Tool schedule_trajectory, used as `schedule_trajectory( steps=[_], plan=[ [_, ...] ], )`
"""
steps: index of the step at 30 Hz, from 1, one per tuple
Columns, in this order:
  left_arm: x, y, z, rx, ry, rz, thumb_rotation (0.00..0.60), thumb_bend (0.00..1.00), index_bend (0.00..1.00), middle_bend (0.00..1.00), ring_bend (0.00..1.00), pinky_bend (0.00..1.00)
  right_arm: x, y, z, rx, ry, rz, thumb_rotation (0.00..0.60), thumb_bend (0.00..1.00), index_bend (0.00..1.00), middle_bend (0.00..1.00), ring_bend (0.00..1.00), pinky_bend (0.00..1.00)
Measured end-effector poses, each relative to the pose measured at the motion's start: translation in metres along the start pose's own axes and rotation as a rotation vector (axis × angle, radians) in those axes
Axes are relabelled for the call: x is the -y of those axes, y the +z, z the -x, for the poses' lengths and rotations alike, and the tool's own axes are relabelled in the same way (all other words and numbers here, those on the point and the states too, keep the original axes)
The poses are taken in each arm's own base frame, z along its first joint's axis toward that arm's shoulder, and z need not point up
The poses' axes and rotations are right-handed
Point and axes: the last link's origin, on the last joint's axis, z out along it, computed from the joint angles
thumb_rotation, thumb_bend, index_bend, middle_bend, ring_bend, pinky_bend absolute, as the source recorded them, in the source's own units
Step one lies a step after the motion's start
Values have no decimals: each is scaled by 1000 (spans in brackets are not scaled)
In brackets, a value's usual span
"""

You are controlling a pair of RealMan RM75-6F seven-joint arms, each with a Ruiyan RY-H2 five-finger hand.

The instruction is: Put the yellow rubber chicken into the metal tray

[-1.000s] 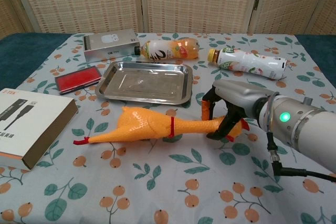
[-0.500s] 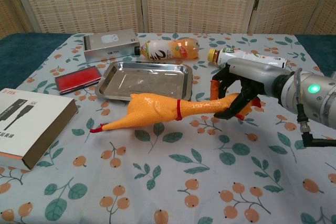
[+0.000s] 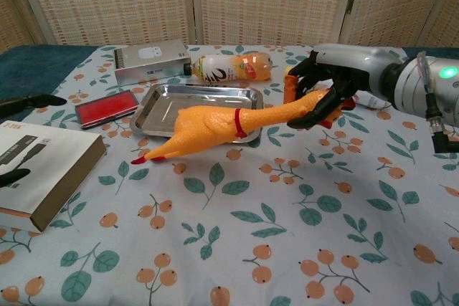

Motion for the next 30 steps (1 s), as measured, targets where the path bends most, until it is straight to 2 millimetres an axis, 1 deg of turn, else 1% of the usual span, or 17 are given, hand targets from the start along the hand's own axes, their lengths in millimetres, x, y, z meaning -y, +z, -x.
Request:
schedule_trajectory(
  steps=[1,2,5,9,12,20,26,30],
  plan=[
    [-6,7,2,4,6,8,600,352,0,0,0,22,2,0,-2,2,6,-8,600,285,980,647,788,873],
    [-17,16,5,2,7,24,600,351,0,0,0,22,6,-1,-3,3,15,-19,600,285,981,647,788,873],
    [-26,26,6,-3,-14,42,600,352,0,0,0,21,13,-1,-5,6,41,-42,600,285,982,648,788,873],
    [-35,40,3,-14,-89,66,600,351,0,0,0,21,22,-2,-7,12,63,-73,600,286,982,648,788,873],
    [-38,48,0,-26,-140,74,600,351,0,0,0,21,26,-3,-8,5,69,-88,600,285,986,650,788,873],
    [-39,57,-4,4,-273,65,600,351,0,0,0,21,34,1,-9,-53,130,-125,600,286,991,654,788,873],
    [-46,66,-4,7,-296,79,600,351,0,0,0,22,40,6,-2,-58,167,-145,600,285,992,655,788,873],
    [-47,72,-4,-13,-295,80,600,348,0,0,0,22,45,9,1,-56,190,-161,600,285,992,655,788,873]
  ],
)
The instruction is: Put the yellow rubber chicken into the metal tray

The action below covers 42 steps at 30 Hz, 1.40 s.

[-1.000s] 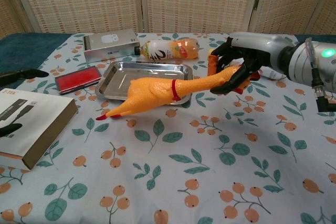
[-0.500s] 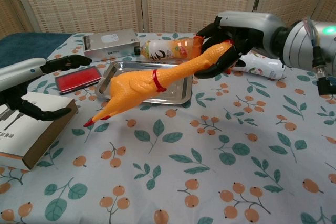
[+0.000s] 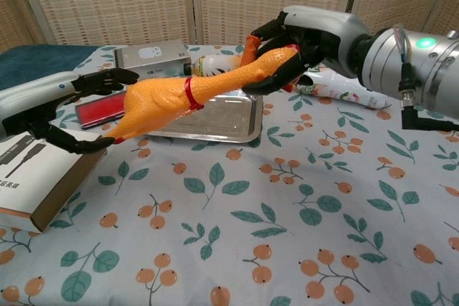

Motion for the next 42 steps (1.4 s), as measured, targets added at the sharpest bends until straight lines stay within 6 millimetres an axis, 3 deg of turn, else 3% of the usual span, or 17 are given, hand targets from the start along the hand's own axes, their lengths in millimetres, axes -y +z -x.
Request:
schedule_trajectory(
  steps=[10,14,17,20,23,25,36,39,42],
  plan=[
    [-2,11,3,-5,-64,3,600,346,0,0,0,47,4,7,6,-11,34,-14,600,285,994,657,788,873],
    [-2,16,3,-43,-79,1,600,350,14,3,4,173,5,10,10,-9,43,-16,600,285,994,658,788,873],
    [-3,19,2,-97,-99,0,600,356,259,203,168,422,6,10,12,-9,45,-18,600,285,994,658,788,873],
    [-5,21,2,-171,-138,1,600,487,590,547,497,741,7,10,12,-10,47,-17,600,285,994,658,788,873],
    [-5,23,3,-230,-190,-2,600,696,765,732,687,925,7,10,11,-14,45,-16,600,286,994,658,788,873],
    [-5,23,2,-254,-196,-1,600,755,809,788,750,984,7,10,11,-16,43,-15,600,285,994,658,788,873],
    [-6,18,3,-293,-167,16,600,828,862,874,837,1000,7,9,12,-13,38,-1,600,285,994,658,788,873],
    [-8,17,3,-291,-189,20,600,811,864,872,838,1000,8,8,13,-13,38,-2,600,285,994,658,788,873],
    [-9,17,3,-283,-224,23,600,729,848,843,790,967,10,8,12,-17,39,-5,600,285,994,658,788,873]
  ],
)
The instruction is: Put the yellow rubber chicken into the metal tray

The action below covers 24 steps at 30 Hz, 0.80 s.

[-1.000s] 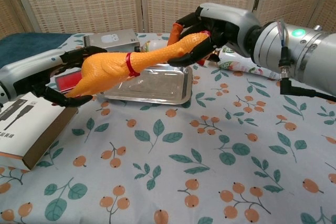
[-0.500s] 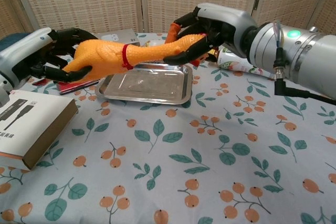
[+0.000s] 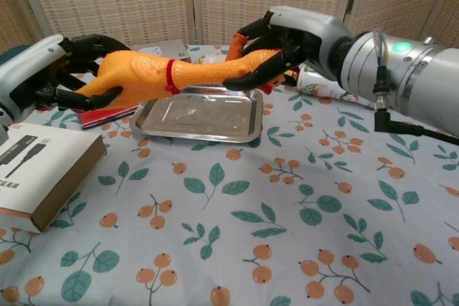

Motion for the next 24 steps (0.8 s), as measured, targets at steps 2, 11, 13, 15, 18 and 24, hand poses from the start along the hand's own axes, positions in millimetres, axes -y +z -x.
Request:
schedule_trajectory(
  steps=[2,11,13,15,18,24],
  plan=[
    [1,-1,1,28,-7,-10,600,634,716,742,647,810,1,0,0,-2,2,-1,600,285,994,658,788,873],
    [9,-7,4,208,65,-41,600,460,0,0,0,16,4,-4,-4,-2,10,3,600,286,994,658,788,873],
    [6,-7,5,200,74,-24,600,452,0,0,0,5,4,-5,-5,-1,12,5,600,286,994,658,788,873],
    [4,-6,6,190,79,-5,600,444,0,0,0,0,4,-5,-6,2,15,7,600,285,994,658,788,873],
    [3,-7,6,190,78,6,600,430,0,0,0,0,3,-5,-6,6,19,11,600,286,994,658,788,873],
    [2,-8,7,204,75,17,600,411,0,0,0,0,1,-4,-4,18,22,20,600,285,994,658,788,873]
  ],
)
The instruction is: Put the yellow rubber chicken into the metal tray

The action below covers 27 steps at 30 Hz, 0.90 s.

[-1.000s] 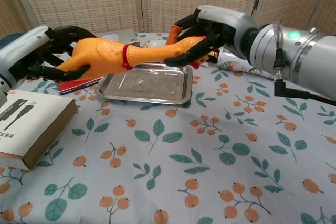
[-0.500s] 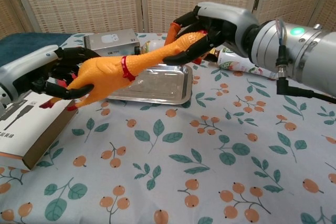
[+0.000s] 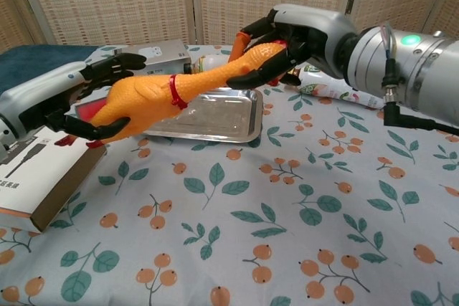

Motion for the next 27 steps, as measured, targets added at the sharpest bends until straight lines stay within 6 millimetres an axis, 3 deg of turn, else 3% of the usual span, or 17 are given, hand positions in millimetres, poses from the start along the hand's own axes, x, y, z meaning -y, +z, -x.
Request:
schedule_trajectory(
  steps=[4,6,9,11,12,16,20,27],
  plan=[
    [0,-1,1,24,9,0,600,406,5,0,0,1,1,0,0,0,6,-1,600,285,994,658,788,873],
    [0,-1,2,43,16,-4,600,402,87,47,16,49,1,0,0,0,5,-1,600,285,994,658,788,873],
    [0,-1,1,38,6,-3,600,420,440,380,257,365,2,0,1,0,7,-1,600,285,994,658,788,873],
    [-2,1,1,24,-13,3,600,454,676,630,494,646,3,0,1,1,8,-3,600,286,994,658,788,873],
    [-2,1,1,21,-16,4,600,468,737,697,566,736,3,0,1,1,7,-3,600,286,995,658,788,873],
    [-2,2,3,7,-24,7,600,539,886,850,727,901,3,-1,0,-1,8,-3,600,285,994,658,788,873],
    [-4,4,1,-39,-35,16,600,622,940,914,821,998,3,-2,-1,-3,11,-3,600,286,994,658,788,873],
    [-6,2,2,-70,-32,25,600,637,945,934,856,1000,3,-4,0,5,13,-3,600,285,994,658,788,873]
  ],
)
